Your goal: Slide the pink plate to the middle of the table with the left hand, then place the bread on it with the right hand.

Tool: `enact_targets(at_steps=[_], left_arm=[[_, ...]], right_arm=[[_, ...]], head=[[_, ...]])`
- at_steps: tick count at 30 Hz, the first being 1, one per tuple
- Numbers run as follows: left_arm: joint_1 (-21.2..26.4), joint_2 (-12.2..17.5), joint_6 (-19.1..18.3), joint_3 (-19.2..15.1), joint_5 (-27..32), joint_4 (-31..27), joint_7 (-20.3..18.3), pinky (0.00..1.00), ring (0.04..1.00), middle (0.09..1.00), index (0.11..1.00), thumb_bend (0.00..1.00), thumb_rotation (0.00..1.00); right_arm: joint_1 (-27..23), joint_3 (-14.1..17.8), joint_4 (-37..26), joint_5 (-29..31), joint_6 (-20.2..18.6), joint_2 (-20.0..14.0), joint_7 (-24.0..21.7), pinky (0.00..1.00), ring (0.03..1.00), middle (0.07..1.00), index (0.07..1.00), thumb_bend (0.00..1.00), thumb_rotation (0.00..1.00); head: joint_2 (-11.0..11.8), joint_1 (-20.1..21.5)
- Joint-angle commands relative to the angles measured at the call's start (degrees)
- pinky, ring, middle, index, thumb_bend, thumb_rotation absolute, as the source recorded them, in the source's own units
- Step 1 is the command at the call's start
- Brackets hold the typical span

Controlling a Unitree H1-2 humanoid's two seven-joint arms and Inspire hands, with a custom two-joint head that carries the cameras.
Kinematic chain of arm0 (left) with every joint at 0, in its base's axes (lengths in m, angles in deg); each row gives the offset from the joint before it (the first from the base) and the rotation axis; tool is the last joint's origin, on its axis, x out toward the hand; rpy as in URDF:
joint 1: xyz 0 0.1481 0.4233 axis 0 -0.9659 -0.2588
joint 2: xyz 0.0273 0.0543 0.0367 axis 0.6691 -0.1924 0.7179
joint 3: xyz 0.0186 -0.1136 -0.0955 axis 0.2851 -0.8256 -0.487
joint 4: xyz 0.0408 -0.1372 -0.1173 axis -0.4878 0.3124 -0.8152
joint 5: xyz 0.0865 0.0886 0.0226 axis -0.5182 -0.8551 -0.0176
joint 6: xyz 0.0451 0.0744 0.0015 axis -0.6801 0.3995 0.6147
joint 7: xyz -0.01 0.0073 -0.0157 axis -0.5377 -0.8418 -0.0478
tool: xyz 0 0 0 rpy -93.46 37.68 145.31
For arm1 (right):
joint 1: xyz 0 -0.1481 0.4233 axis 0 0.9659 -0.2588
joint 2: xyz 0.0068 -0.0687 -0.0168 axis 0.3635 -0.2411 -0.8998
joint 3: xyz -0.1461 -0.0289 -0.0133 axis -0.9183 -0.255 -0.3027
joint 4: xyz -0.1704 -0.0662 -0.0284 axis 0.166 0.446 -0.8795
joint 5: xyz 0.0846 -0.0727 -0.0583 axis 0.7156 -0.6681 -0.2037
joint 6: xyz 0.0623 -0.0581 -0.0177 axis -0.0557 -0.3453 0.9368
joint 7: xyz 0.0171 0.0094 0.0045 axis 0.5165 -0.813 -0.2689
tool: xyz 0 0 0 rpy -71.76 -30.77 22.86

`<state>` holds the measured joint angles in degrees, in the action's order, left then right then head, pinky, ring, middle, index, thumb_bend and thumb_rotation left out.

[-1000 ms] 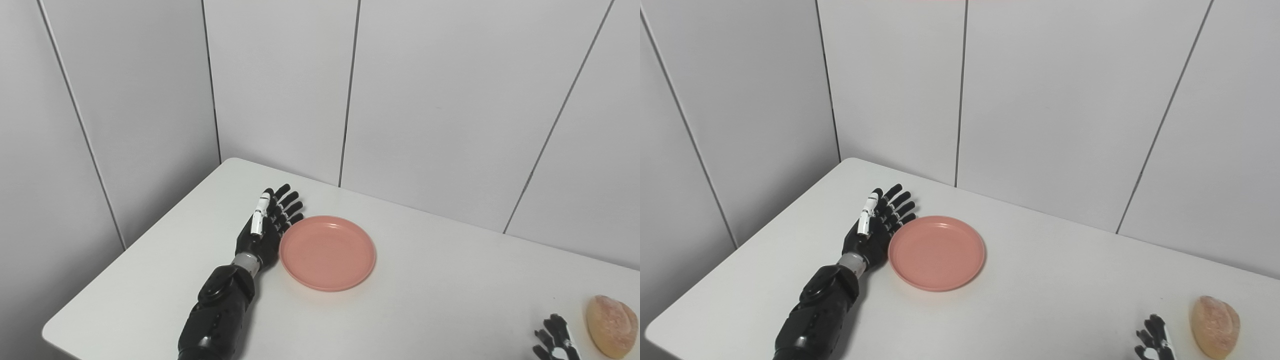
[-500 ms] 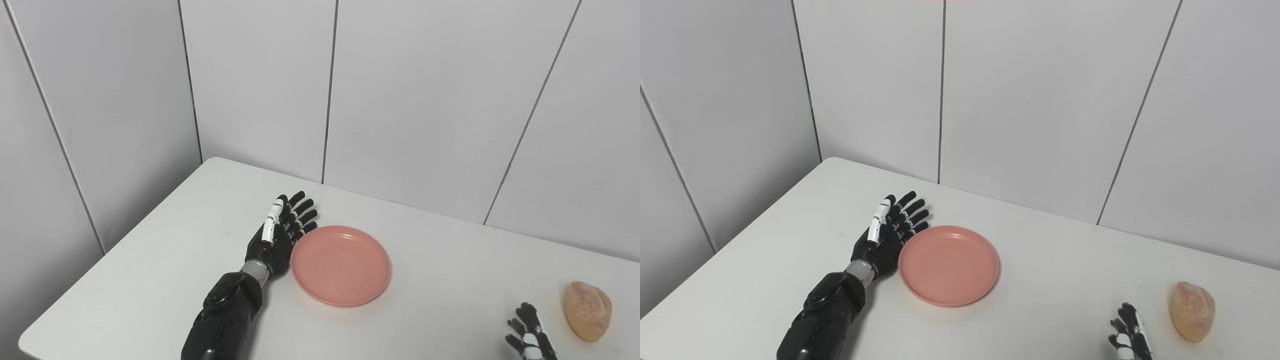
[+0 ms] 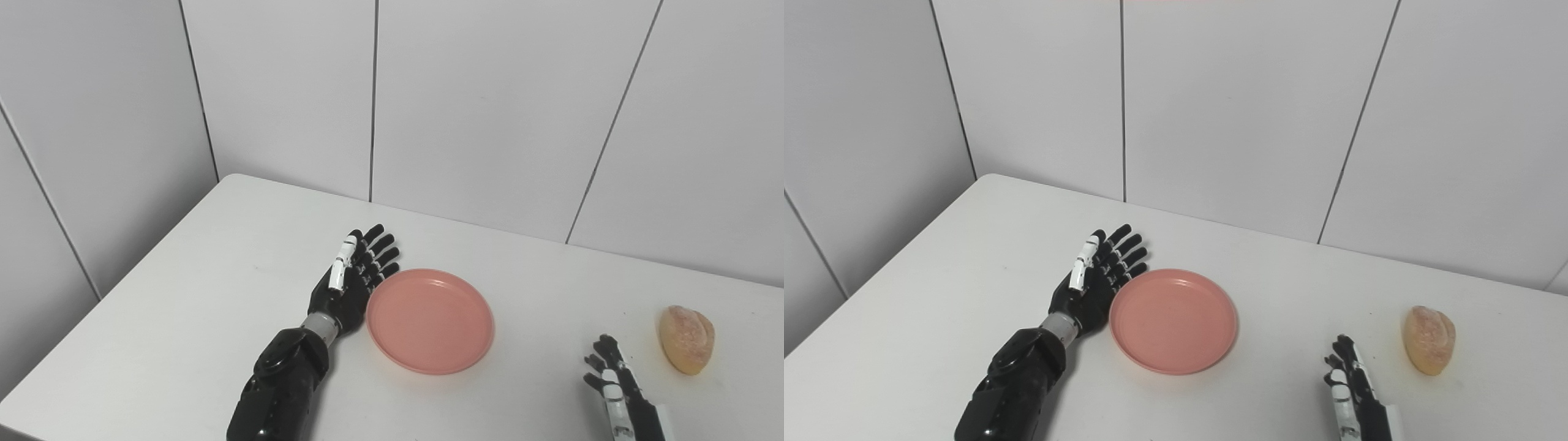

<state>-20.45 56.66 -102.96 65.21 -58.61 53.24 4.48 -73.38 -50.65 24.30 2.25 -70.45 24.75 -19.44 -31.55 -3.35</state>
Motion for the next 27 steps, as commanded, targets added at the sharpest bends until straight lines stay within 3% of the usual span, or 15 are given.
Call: enact_targets(at_steps=[1,11,17,27], left_arm=[[-1.12,-1.45,-2.45,0.48,-0.23,-1.20,1.21,0.93,0.928,0.931,0.906,0.34,1.00],[-4.22,-5.20,-2.71,2.79,-1.15,-4.79,1.34,0.94,0.927,0.933,0.913,0.36,1.00],[-6.19,-5.96,-2.76,3.78,-1.32,-5.99,1.66,0.94,0.928,0.940,0.921,0.36,1.00],[-7.28,-6.28,-0.93,4.89,-3.12,-6.39,1.78,0.95,0.931,0.943,0.924,0.36,1.00]], right_arm=[[-0.49,-0.23,-2.31,-0.29,-0.77,0.72,0.73,0.86,0.906,0.930,0.927,0.33,0.98],[-1.16,-1.01,-3.86,-2.31,-3.32,2.40,1.96,0.87,0.909,0.930,0.931,0.38,0.98],[-1.24,-1.61,-4.75,-4.15,-4.70,2.83,2.50,0.86,0.902,0.925,0.926,0.34,1.00],[-1.20,-1.66,-4.78,-4.68,-4.34,2.92,3.15,0.84,0.902,0.920,0.920,0.38,1.00]], head=[[-0.64,0.76],[-3.34,5.43],[-4.05,6.86],[-4.22,8.49]])
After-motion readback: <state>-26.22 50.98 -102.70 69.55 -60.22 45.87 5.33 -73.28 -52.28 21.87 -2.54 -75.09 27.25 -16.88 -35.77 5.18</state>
